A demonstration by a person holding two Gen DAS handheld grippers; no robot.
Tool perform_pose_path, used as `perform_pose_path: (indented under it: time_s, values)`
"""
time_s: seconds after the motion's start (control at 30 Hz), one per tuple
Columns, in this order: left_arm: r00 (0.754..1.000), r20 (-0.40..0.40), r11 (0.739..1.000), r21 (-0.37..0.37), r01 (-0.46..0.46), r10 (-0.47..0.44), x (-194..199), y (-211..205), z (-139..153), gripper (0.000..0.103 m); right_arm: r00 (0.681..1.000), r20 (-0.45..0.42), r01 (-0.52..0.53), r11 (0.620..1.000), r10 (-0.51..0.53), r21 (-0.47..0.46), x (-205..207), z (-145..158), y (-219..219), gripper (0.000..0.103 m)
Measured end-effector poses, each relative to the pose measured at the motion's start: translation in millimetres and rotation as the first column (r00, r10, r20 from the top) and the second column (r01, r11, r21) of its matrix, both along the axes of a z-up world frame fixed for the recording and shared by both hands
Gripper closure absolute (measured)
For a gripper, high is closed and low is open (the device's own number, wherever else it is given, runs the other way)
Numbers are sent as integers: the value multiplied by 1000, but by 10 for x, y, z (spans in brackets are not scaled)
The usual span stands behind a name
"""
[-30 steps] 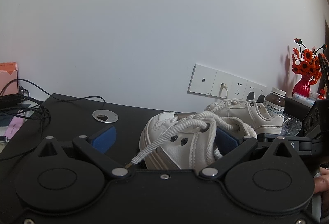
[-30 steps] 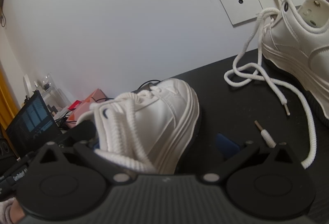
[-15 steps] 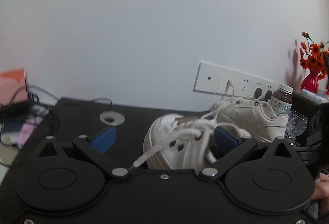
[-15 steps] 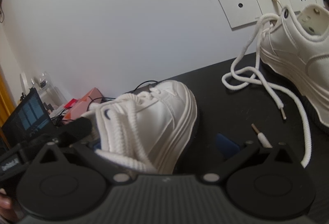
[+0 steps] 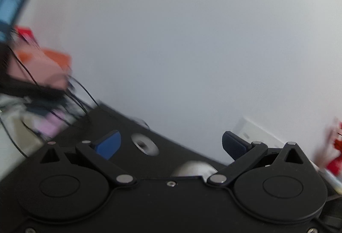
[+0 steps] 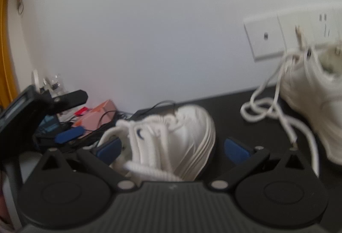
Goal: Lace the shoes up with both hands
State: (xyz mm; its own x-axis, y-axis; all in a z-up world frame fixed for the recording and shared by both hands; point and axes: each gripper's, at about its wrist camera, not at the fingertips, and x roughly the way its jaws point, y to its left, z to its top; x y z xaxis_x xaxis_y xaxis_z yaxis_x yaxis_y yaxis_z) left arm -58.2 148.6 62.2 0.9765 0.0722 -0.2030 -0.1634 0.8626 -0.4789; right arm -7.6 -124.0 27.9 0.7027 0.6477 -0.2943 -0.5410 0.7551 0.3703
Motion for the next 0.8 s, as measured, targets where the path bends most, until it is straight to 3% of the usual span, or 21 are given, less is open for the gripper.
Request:
perform_pose_path:
  time_s: [0.07,0.33,0.5,0.7,0.8]
  values:
    - [999,24,999,37,-25,24,-14,3,8,0,998,66,20,1000,-19,-20,-65,43,9,1]
    - [981,25,981,51,189,-190,106,-9,-73,0,943,307,170,979,-129,-113,-317,144,79,1]
    - [956,73,955,109,277,-285,73,-37,-148,0,937,309,198,976,-162,-90,-317,157,32,0]
    - [959,76,921,309,240,-275,-6,-212,-90,0,919,306,273,961,-249,-35,-315,149,-60,1]
    - [956,58,916,306,258,-289,-21,-243,-76,0,920,279,293,956,-276,-19,-288,154,-100,0]
